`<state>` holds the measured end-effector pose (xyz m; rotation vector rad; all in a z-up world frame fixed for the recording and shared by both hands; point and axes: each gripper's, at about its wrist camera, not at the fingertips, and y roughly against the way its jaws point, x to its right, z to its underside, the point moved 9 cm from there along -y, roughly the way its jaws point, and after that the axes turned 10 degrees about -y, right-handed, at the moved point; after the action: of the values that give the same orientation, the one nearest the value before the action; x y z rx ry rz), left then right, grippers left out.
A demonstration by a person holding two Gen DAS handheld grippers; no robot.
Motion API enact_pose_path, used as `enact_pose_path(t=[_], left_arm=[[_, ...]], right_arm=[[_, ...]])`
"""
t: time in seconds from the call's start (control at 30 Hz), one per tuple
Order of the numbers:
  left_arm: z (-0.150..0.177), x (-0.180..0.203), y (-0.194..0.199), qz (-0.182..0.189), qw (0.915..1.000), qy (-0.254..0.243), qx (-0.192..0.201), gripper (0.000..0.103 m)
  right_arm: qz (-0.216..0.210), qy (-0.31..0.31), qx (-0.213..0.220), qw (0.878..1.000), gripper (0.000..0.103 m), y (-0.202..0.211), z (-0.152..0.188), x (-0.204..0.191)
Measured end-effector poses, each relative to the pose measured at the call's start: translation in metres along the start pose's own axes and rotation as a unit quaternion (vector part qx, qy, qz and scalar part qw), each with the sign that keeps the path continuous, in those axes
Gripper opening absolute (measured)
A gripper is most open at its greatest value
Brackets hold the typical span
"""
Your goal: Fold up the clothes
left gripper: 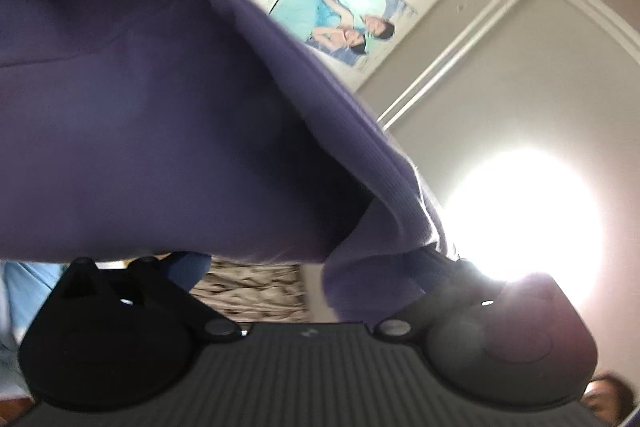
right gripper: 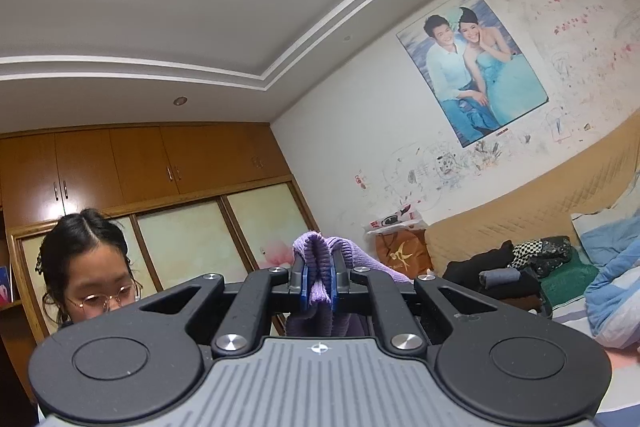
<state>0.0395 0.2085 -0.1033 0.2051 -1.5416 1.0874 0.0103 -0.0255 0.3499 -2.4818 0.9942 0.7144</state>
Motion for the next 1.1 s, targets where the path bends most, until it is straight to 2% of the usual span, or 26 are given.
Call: enact_pose_path(t=[0.13,0.3,0.4,0.43,0.53,0.6,0.77,0.9,0.97,1.0,1.07,1.1], left_arm=[[-0.003,-0.003,-0.015,-0.009,0.9996,0.024,-0.012,0.103],[-0.012,0.018,-0.015,0.070,0.9968,0.038,0.006,0.103],[-0.027,0.023,-0.019,0.074,0.9962,0.043,0.019,0.103],[-0.030,0.020,-0.023,0.076,0.9960,0.044,0.017,0.103],[-0.027,-0.021,-0.043,0.073,0.9964,0.043,0.008,0.103],[-0.008,-0.077,-0.068,0.060,0.9971,0.045,-0.012,0.103],[0.039,-0.111,-0.106,0.002,0.9951,0.070,-0.070,0.103],[0.076,-0.138,-0.134,-0.045,0.9882,0.089,-0.116,0.103],[0.082,-0.150,-0.141,-0.076,0.9839,0.096,-0.130,0.102],[0.082,-0.153,-0.140,-0.088,0.9836,0.089,-0.130,0.098],[0.082,-0.159,-0.139,-0.111,0.9823,0.076,-0.130,0.079],[0.082,-0.163,-0.138,-0.123,0.9813,0.069,-0.131,0.060]], right_arm=[[0.002,0.006,-0.005,1.000,0.010,0.004,0.003,-0.002],[0.010,0.002,0.016,1.000,0.010,0.019,-0.008,0.004],[0.011,0.014,0.025,1.000,0.010,0.031,-0.013,0.002],[0.011,0.015,0.027,0.999,0.010,0.035,-0.015,0.003],[0.010,0.012,0.033,0.999,0.010,0.044,-0.021,0.004],[0.012,0.011,0.040,0.999,0.010,0.049,-0.024,0.007],[0.025,0.011,0.053,0.998,0.010,0.062,-0.027,0.017],[0.035,-0.003,0.057,0.998,0.010,0.070,-0.028,0.030],[0.042,-0.009,0.060,0.997,0.010,0.072,-0.030,0.038],[0.046,-0.012,0.062,0.997,0.010,0.075,-0.031,0.042],[0.057,-0.019,0.067,0.996,0.010,0.080,-0.032,0.053],[0.063,-0.023,0.069,0.995,0.010,0.082,-0.032,0.059]])
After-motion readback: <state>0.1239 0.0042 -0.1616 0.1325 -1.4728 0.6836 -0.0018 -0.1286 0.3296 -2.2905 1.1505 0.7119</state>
